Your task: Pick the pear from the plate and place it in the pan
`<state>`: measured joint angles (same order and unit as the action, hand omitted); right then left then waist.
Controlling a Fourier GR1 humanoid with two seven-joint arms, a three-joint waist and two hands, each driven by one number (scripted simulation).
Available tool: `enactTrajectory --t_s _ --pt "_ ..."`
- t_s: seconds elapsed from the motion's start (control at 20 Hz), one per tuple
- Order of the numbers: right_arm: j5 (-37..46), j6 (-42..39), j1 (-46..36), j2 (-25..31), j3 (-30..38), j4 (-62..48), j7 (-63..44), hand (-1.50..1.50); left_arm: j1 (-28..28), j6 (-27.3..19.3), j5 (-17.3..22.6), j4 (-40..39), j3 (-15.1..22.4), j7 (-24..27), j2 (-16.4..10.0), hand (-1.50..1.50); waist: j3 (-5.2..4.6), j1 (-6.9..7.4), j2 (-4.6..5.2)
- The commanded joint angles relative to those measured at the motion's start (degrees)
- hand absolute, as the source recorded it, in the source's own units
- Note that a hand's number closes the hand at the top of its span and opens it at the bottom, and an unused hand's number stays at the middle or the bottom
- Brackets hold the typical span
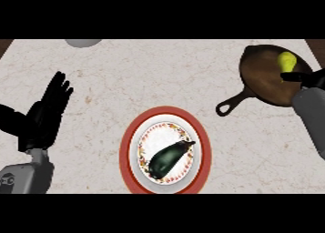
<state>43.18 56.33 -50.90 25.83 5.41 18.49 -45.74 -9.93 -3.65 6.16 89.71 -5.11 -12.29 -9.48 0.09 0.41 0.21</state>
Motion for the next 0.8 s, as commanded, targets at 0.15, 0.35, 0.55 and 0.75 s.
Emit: enactTrajectory --t_s 0.15,0.35,0.55,0.75 --pt "-5.83 13.92 6.86 -3.74 4.60 16.07 4.47 -1.50 0.80 0.58 1.27 1.07 -2.46 -1.60 -2.14 0.00 -0.11 -2.75 -1.28" --pt "-7.42 15.99 17.38 -10.01 2.63 29.59 8.41 -1.50 2.17 -1.46 -0.03 2.65 -1.61 -3.47 -1.06 0.00 -0.13 -3.77 -1.69" --pt "-9.08 14.47 26.33 -15.00 -1.36 44.99 11.16 -1.50 0.16 -2.31 -0.40 -0.05 -3.27 -1.74 -1.56 0.00 -0.19 -5.38 -1.74" --pt "-5.29 12.46 38.65 -15.86 -4.33 59.94 9.01 -1.50 5.31 -0.22 0.31 3.67 -1.81 0.21 -0.61 0.00 -0.28 -3.67 -1.46"
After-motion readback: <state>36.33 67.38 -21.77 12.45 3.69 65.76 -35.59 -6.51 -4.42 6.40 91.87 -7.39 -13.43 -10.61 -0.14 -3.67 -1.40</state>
